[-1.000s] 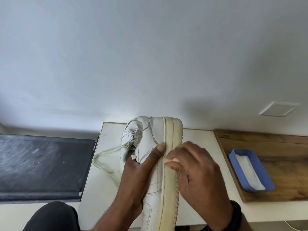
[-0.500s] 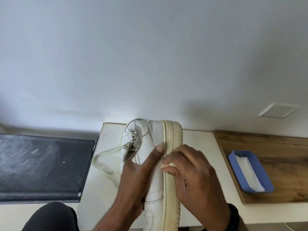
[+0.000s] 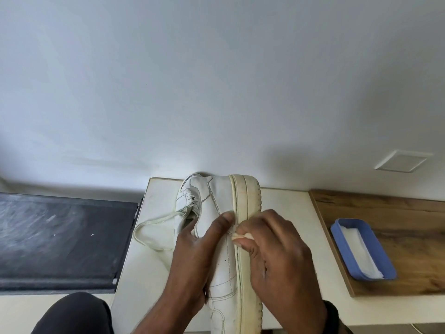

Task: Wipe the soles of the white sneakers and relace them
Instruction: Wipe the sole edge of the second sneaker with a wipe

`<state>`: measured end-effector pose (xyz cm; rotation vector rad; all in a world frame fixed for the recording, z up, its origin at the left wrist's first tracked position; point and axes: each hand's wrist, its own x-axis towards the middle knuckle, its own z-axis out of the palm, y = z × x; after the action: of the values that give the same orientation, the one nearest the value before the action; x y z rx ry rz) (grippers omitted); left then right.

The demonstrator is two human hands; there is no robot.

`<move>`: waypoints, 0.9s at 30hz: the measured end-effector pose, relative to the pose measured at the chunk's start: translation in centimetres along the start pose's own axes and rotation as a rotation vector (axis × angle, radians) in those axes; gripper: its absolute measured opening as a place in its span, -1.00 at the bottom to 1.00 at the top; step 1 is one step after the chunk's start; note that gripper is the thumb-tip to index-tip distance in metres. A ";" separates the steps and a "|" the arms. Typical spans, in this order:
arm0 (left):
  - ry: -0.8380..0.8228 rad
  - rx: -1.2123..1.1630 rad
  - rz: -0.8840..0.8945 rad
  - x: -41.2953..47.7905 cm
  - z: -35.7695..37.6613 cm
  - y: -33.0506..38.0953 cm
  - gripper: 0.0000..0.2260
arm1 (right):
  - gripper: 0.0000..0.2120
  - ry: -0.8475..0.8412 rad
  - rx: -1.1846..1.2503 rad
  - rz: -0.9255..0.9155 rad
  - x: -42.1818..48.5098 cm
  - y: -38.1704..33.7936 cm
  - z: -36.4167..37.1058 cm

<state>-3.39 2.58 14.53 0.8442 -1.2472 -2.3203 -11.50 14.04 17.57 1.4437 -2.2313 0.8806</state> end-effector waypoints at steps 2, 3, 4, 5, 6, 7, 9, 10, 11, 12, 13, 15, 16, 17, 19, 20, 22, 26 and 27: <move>0.009 0.031 0.015 0.0 0.0 0.0 -0.57 | -0.95 -0.032 -0.049 -0.027 0.2 0.4 -0.2; 0.010 0.046 0.022 0.0 0.0 -0.1 -0.55 | -0.93 -0.021 -0.049 -0.016 0.5 0.7 -0.5; 0.008 0.059 0.027 0.0 0.1 -0.2 -0.55 | -0.93 0.006 -0.042 0.009 0.9 1.1 -0.8; -0.002 0.067 0.032 -0.1 0.1 -0.3 -0.57 | -0.94 0.043 -0.041 0.040 1.3 1.4 -1.1; -0.015 0.070 0.038 -0.1 0.2 -0.4 -0.59 | -0.95 0.083 -0.050 0.071 1.7 1.6 -1.3; -0.022 0.072 0.039 -0.1 0.3 -0.5 -0.61 | -0.97 0.118 -0.057 0.102 2.1 1.8 -1.5; -0.029 0.077 0.041 -0.2 0.4 -0.5 -0.59 | -0.95 0.155 -0.050 0.146 2.4 1.7 -1.7; -0.025 0.081 0.047 -0.2 0.3 -0.4 -0.57 | -0.95 0.157 -0.051 0.149 2.4 1.5 -1.7; -0.021 0.084 0.056 -0.2 0.3 -0.2 -0.55 | -0.94 0.153 -0.051 0.139 2.2 1.1 -1.6; -0.016 0.090 0.071 -0.2 0.2 -0.1 -0.54 | -0.94 0.142 -0.044 0.118 2.0 0.7 -1.4; -0.011 0.102 0.088 -0.1 0.2 0.1 -0.56 | -0.97 0.125 -0.031 0.085 1.7 0.4 -1.3; 0.001 0.114 0.106 -0.2 0.2 0.3 -0.59 | -0.97 0.083 -0.016 0.022 1.4 -0.2 -1.0; 0.007 0.113 0.109 -0.2 0.3 0.3 -0.61 | -0.95 0.069 -0.025 -0.002 1.4 -0.3 -1.0; 0.015 0.110 0.110 -0.3 0.3 0.3 -0.62 | -0.94 0.066 -0.040 -0.016 1.5 -0.2 -1.1; 0.028 0.116 0.114 -0.4 0.5 0.3 -0.59 | -0.94 0.082 -0.057 -0.008 1.8 0.1 -1.4; 0.034 0.128 0.116 -0.5 0.5 0.3 -0.55 | -0.94 0.102 -0.060 0.012 2.0 0.3 -1.5; 0.035 0.161 0.126 -0.6 0.7 0.3 -0.51 | -0.91 0.145 -0.065 0.071 2.4 0.8 -1.8; 0.036 0.241 0.153 -0.7 0.8 0.4 -0.44 | -0.86 0.209 -0.033 0.153 2.9 1.1 -2.2; 0.042 0.249 0.163 -0.7 0.7 0.4 -0.44 | -0.87 0.202 -0.012 0.141 2.9 1.0 -2.2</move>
<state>-3.32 3.22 15.36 0.8305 -1.5479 -2.0388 -13.71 13.72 20.60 1.1473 -2.2019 1.0068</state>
